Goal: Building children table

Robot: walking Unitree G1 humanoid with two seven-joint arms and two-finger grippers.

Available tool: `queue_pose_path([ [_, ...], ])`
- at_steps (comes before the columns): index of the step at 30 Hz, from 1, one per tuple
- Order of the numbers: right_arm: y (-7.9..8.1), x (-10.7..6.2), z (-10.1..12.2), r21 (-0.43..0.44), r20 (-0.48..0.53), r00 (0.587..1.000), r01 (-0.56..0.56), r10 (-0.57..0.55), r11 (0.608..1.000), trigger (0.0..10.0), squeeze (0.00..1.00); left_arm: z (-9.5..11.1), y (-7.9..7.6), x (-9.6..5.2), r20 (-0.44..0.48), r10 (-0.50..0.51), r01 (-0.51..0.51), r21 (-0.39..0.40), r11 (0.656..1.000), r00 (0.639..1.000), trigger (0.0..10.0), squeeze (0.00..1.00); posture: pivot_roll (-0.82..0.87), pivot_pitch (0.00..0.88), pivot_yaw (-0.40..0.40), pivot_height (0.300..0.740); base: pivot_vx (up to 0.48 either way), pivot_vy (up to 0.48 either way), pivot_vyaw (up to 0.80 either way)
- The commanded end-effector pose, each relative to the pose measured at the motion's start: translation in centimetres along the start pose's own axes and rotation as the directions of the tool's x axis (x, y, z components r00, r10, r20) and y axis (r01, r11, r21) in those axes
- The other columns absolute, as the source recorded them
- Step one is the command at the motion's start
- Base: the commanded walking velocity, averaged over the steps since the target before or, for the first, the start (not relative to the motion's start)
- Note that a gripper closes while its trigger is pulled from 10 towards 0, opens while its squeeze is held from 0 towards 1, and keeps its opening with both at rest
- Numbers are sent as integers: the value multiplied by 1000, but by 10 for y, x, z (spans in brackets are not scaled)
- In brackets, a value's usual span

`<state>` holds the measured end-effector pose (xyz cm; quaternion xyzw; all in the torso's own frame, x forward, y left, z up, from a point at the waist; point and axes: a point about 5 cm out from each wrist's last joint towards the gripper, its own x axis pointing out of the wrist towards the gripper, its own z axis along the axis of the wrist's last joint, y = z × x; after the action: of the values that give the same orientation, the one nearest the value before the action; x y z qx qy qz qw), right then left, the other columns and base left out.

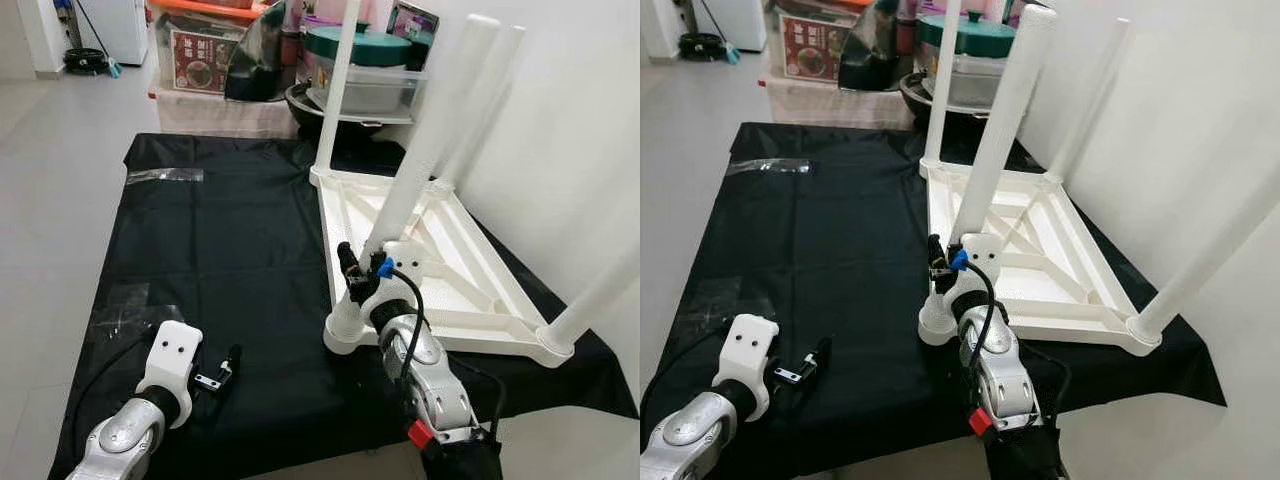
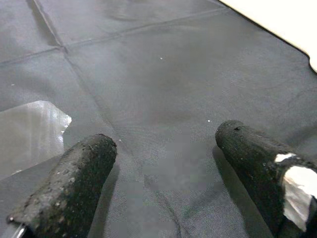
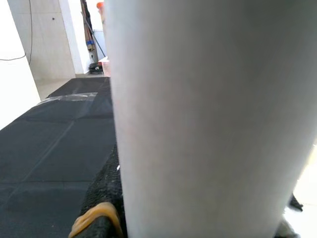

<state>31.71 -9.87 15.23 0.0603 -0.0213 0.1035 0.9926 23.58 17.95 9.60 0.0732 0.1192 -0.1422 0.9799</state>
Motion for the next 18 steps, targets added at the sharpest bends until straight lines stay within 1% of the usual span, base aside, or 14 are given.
queue_pose_path([
  [1, -13, -5, -25, -49, -130, 991, 36, -42, 998, 0, 0, -2, -3, 1, -3, -8, 8, 4, 1000, 1000, 10000, 0, 87, 0, -148, 740, 0, 0, 0],
  [16, -12, -4, -26, -54, -135, 990, 25, -32, 998, 0, 0, -2, -3, 1, -4, -9, 9, 6, 1000, 1000, 10000, 0, 90, 0, -147, 740, 0, 0, 0],
  [18, -7, -1, -26, -60, -120, 992, 19, -26, 998, 0, 0, -2, -3, 2, -2, -9, 9, 7, 1000, 1000, 10000, 0, 90, 0, -147, 740, 0, 0, 0],
])
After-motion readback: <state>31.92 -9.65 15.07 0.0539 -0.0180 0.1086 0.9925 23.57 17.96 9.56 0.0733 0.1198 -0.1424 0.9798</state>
